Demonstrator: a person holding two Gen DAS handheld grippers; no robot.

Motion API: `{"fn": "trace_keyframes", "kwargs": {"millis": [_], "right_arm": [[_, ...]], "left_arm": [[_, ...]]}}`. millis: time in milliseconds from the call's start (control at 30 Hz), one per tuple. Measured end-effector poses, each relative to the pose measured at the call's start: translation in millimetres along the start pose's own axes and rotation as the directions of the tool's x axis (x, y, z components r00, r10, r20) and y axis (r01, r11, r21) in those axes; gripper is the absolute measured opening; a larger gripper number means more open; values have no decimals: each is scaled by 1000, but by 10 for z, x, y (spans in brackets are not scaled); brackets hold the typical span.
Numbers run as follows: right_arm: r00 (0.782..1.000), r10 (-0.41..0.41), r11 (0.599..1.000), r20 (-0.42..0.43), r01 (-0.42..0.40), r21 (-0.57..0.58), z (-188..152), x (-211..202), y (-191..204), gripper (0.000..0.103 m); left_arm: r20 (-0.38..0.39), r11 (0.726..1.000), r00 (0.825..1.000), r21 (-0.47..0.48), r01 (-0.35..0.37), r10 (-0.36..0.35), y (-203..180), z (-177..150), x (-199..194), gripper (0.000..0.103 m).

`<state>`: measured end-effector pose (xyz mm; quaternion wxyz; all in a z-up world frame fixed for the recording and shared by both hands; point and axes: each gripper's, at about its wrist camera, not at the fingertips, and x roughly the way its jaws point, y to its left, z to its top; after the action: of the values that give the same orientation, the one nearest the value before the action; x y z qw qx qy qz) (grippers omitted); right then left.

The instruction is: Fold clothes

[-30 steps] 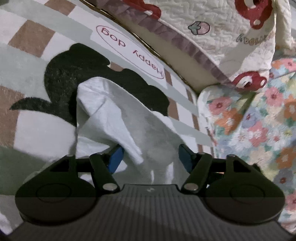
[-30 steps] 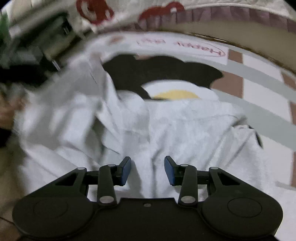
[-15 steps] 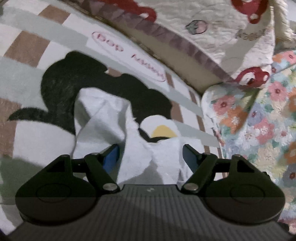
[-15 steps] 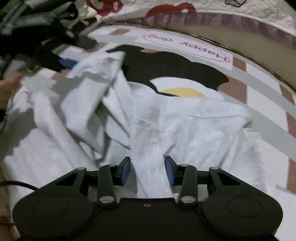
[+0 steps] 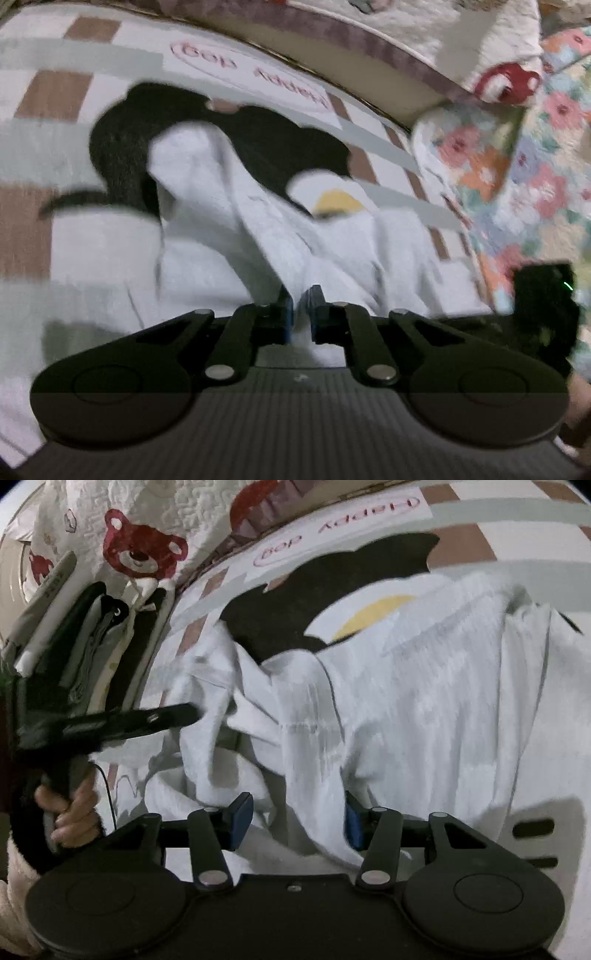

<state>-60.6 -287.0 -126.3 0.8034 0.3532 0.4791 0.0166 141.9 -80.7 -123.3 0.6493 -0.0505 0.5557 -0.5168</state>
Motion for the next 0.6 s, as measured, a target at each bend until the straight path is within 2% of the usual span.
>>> {"fn": "trace_keyframes", "kwargs": {"millis": [100,200,233,333,433,500,600], "right_arm": [[997,-51,997,55,55,-58,-59,-136,150,56],[997,-22,996,77,29,-87,-13,-209,262,56],[997,2,997,72,4,-83,10,-210,280,56],[997,47,998,61,-44,-45,60,-154,260,56],[997,45,999,67,-45,-9,88,-81,196,56],[995,61,997,78,-65,45,82,-65,100,56],[995,64,984,82,-77,163,87,9,-101,58]], "left_arm": [[-49,992,995,-96,82,-87,69,-220,-98,9],[-71,993,997,-119,2,-10,160,-307,-95,8],[-68,992,998,-130,-5,-4,206,-290,-92,8],[-51,985,998,-172,13,-22,302,-230,-112,8],[-36,979,998,-200,40,-48,368,-218,-130,8],[-28,965,996,-249,77,-87,457,-228,-123,9],[-7,954,996,-287,84,-90,544,-231,-125,10]]}}
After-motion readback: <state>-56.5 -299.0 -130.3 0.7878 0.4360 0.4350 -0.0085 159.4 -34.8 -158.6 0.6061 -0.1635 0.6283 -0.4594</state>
